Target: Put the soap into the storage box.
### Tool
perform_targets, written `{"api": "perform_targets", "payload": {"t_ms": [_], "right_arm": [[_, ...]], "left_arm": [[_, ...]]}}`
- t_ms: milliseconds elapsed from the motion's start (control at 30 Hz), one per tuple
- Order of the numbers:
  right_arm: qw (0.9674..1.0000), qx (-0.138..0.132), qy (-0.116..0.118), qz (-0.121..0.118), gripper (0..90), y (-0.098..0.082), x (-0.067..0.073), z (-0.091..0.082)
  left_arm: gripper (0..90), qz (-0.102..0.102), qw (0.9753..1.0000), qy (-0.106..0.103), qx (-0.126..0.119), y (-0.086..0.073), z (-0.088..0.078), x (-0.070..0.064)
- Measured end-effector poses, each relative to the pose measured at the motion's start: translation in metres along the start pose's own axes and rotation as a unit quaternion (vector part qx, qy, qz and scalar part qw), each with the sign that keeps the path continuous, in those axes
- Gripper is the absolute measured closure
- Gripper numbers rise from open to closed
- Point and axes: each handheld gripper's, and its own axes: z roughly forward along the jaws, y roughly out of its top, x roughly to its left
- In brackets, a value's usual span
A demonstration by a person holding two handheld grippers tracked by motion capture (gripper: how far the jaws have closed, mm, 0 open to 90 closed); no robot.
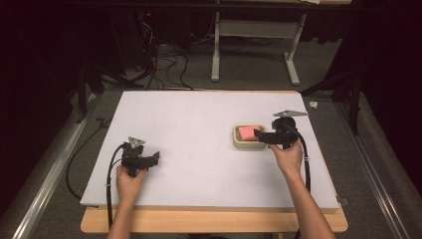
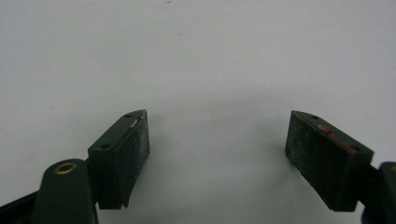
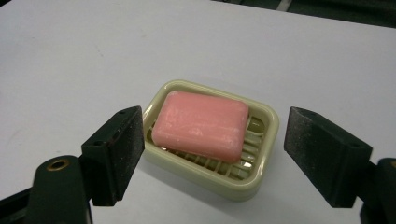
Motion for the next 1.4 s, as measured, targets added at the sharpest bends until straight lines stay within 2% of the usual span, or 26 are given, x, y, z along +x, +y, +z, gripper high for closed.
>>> {"api": "perform_targets", "payload": {"t_ms": [67, 367, 867, 1400], "right_arm": [[1.0, 0.003, 0.006, 0.001, 21.8, -0.002, -0.001, -0.002], [0.9999, -0.012, 0.011, 0.002, 23.9, -0.014, -0.002, -0.014], [0.9993, -0.03, 0.025, -0.002, 24.9, -0.034, 0.003, -0.028], [0.9983, -0.04, 0.042, -0.011, 25.3, -0.054, 0.016, -0.03]], "left_arm": [[22.3, 0.0, 1.0, 0.0, 0.0, 0.0, 0.0, 0.0], [22.4, 0.0, 1.0, 0.0, 0.0, 0.0, 0.0, 0.0], [22.3, 0.0, 1.0, 0.0, 0.0, 0.0, 0.0, 0.0], [22.4, 0.001, 1.0, 0.001, 0.0, 0.0, 0.0, 0.0]]}}
